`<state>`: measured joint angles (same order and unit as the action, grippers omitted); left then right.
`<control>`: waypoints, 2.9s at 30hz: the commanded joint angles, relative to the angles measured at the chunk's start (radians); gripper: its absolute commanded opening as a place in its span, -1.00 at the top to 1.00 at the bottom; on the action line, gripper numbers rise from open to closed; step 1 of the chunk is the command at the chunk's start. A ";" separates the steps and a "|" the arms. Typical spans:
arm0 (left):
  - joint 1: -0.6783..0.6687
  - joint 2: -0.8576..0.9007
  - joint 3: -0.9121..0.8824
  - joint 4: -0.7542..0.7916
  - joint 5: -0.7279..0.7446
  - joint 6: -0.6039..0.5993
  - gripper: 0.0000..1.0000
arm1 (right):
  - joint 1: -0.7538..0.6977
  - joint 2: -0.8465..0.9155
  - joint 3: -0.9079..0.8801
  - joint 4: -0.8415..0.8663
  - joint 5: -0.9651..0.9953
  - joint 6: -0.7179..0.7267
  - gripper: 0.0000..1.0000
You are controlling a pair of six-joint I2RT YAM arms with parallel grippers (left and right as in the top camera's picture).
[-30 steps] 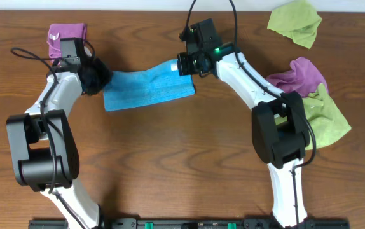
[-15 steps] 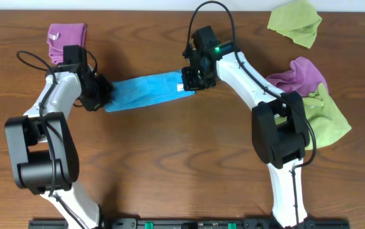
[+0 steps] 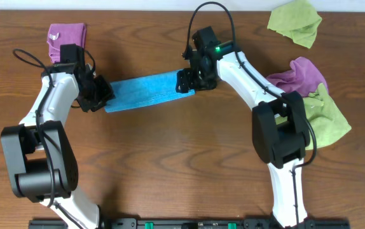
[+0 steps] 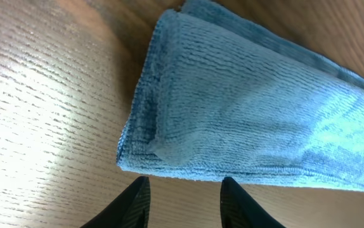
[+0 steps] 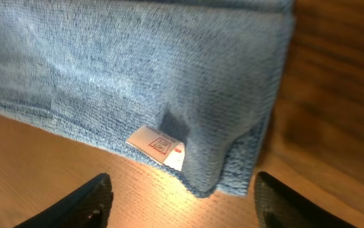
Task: Fold the cloth
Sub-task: 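Lift the near edge and fold it away over the far half, then press the folded strip flat and release both grippers, then grasp the right end of the strip with the right gripper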
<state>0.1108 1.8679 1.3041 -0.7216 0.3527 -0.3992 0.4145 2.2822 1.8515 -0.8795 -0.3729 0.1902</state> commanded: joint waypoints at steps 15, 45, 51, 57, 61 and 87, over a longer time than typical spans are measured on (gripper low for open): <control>-0.099 -0.017 0.022 0.103 -0.142 -0.009 0.88 | 0.086 -0.038 0.043 0.111 0.225 -0.163 0.97; -0.099 -0.014 0.022 0.144 -0.152 -0.027 0.89 | 0.024 0.093 0.043 -0.133 0.376 -0.031 0.97; -0.132 -0.009 0.022 0.154 -0.162 -0.013 0.88 | 0.031 0.085 0.043 -0.184 0.343 -0.003 0.97; -0.255 -0.009 0.022 0.170 -0.352 0.026 0.88 | 0.029 0.048 0.051 -0.203 0.313 -0.004 0.97; -0.316 -0.007 0.022 0.185 -0.457 0.039 0.88 | 0.020 -0.010 0.052 -0.202 0.320 -0.004 0.97; -0.327 0.228 0.020 0.195 -0.345 0.060 0.89 | -0.284 -0.159 -0.097 -0.192 -0.256 -0.233 -0.78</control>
<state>-0.2169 2.0365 1.3293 -0.5148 -0.0479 -0.3573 0.1287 2.1075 1.8050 -1.0832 -0.4732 0.0071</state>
